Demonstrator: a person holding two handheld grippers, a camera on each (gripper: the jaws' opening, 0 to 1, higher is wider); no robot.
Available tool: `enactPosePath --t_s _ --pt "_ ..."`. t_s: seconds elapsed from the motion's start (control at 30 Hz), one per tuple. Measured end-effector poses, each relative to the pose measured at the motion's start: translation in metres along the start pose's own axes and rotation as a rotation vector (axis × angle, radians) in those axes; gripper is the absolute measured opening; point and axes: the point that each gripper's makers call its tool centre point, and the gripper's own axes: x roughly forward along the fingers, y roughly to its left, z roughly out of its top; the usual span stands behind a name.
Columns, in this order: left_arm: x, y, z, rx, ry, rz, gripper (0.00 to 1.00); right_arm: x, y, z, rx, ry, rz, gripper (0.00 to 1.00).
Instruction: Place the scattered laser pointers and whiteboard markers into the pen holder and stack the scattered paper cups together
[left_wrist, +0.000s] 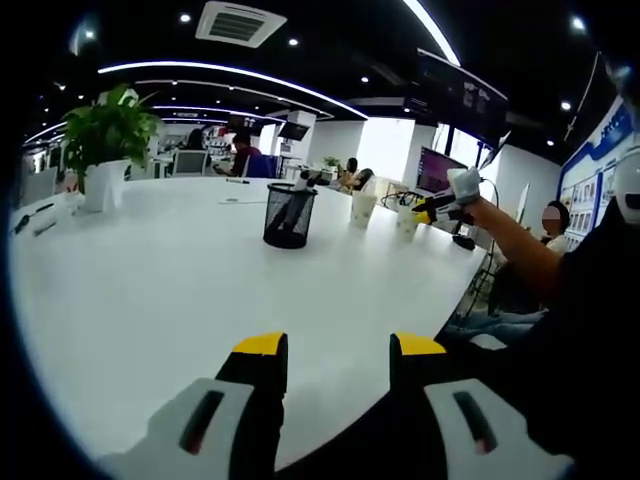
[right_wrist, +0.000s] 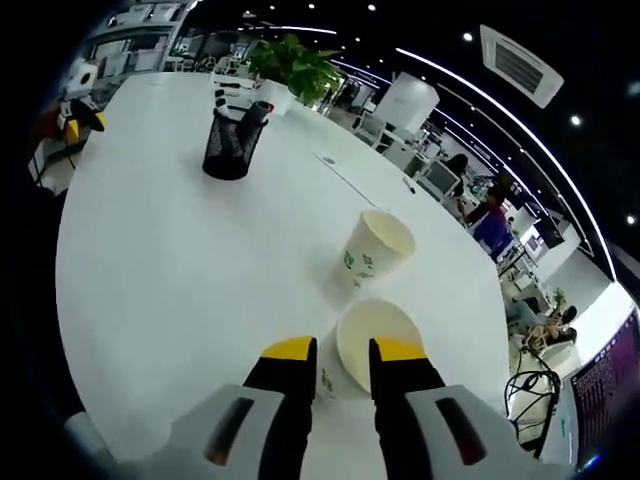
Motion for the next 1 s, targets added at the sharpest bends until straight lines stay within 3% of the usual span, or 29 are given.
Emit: enactPosePath --t_s 0.4,0.83,1.0 --pt "0.006 0.001 0.000 -0.004 0.012 -0.004 0.42 0.006 -0.001 0.001 -0.008 -0.011 0.014 0.08" --pt "0.005 -0.001 -0.001 -0.002 0.014 -0.004 0.42 -0.001 -0.003 0.005 0.012 -0.040 0.004 0.07" --pt "0.004 -0.002 0.001 0.000 0.011 -0.007 0.42 -0.008 -0.005 0.017 0.012 -0.065 -0.001 0.07"
